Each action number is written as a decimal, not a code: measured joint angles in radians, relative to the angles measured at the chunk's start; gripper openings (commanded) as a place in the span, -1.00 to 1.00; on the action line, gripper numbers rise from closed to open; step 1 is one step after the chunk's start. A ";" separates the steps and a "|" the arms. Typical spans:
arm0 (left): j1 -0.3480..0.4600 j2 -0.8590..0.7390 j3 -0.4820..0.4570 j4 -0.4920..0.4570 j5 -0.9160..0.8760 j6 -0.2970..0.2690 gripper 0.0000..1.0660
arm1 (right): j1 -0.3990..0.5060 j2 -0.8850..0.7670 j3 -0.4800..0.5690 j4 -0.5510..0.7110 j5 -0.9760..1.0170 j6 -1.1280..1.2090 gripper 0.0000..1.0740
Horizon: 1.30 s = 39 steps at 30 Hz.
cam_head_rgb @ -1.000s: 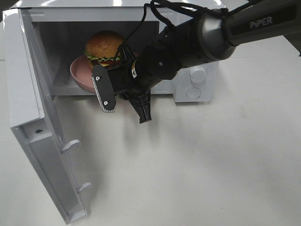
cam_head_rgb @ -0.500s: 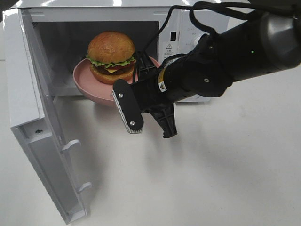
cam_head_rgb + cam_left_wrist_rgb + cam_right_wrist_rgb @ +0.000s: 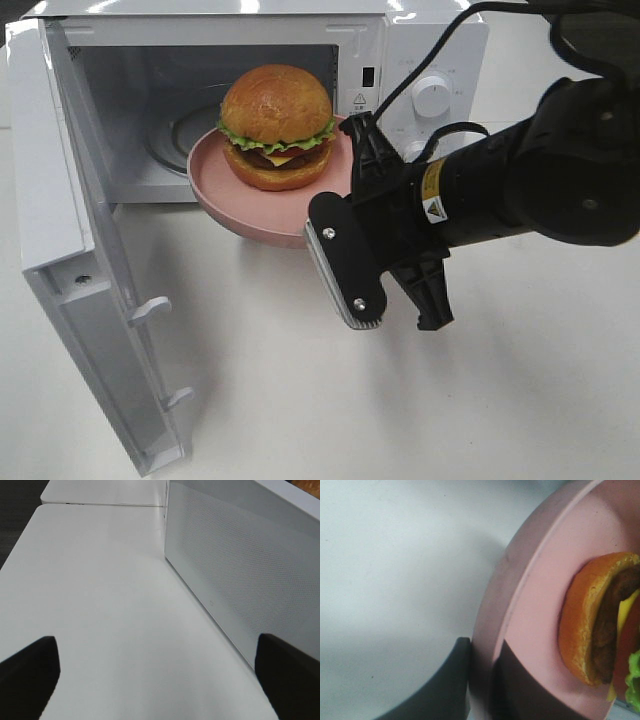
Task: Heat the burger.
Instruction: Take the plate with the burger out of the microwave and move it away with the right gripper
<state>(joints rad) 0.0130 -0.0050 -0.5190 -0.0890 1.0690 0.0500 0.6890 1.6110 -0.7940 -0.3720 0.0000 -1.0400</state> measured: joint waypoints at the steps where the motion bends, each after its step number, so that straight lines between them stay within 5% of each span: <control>1: 0.000 0.000 0.000 0.000 0.000 0.000 0.84 | 0.000 -0.044 0.035 0.000 0.000 0.000 -1.00; 14: 0.000 0.000 0.000 0.000 0.000 0.000 0.84 | 0.000 -0.307 0.209 0.001 0.059 0.011 -1.00; 39: 0.000 0.000 0.000 0.000 0.000 0.000 0.84 | 0.000 -0.771 0.390 0.007 0.426 0.081 -1.00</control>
<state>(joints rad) 0.0130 -0.0050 -0.5190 -0.0890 1.0690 0.0500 0.6890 0.8400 -0.4040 -0.3650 0.4260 -0.9590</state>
